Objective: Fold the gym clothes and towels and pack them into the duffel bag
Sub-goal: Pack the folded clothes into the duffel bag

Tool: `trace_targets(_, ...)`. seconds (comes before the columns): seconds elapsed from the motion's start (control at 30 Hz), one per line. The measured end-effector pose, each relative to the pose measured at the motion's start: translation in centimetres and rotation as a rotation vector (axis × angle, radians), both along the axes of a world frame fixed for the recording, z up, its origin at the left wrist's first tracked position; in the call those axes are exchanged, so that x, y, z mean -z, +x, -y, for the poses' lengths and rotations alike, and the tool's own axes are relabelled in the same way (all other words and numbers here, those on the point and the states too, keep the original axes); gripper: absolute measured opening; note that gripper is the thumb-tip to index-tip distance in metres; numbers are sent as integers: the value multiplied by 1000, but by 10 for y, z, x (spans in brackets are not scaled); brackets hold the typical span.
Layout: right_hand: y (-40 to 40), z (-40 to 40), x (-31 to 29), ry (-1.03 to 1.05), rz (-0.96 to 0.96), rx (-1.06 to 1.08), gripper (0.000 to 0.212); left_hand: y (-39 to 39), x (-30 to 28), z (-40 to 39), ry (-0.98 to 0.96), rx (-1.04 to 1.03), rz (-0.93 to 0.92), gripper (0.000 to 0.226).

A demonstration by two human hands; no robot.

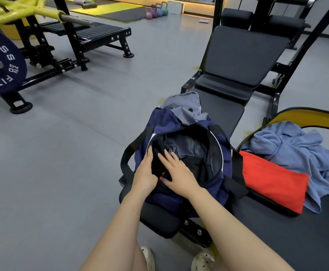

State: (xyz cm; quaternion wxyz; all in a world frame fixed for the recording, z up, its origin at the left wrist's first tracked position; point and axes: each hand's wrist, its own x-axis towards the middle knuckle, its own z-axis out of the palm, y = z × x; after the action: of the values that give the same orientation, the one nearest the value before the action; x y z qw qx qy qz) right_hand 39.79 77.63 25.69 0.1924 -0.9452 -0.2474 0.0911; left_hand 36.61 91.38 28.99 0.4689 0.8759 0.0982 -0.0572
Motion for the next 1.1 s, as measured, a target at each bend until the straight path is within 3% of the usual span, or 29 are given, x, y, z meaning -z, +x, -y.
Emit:
trace_targets(0.2,9,-18,13,-405,-87,-46,70,-3,-9,4,-23,-111,74,94)
trace_targets(0.3,9,-19,6,-435,-139,-90,70,-9,-14,2,79,-78,141,93)
trace_targets(0.37,8,-9,-7,-331,-144,-110,66,-10,-11,-1,211,12,154,93)
trace_targets(0.43,6,10,-23,-163,-4,-54,56,-5,-5,-1,447,95,140,87)
trace_targets(0.47,5,22,-29,-68,164,20,49,-3,-3,1,571,111,180,82)
trace_targets(0.53,7,53,-34,90,524,271,36,1,1,10,738,114,374,70)
trace_targets(0.57,5,67,-35,162,558,424,35,2,1,18,762,140,464,64)
trace_targets(0.67,-8,89,-37,255,162,720,57,3,6,46,705,342,472,54)
trace_targets(0.73,-13,93,-31,260,-36,749,49,7,10,62,567,395,220,55)
trace_targets(0.8,-14,96,-27,284,-91,725,39,14,17,73,500,397,42,70)
trace_targets(0.9,-12,103,-22,300,-135,717,41,24,26,86,539,386,-92,85)
trace_targets(1.03,-10,108,-20,316,-121,764,41,29,28,99,490,270,-51,47)
trace_targets(1.1,-7,111,-22,322,-115,778,40,32,21,96,440,215,24,42)
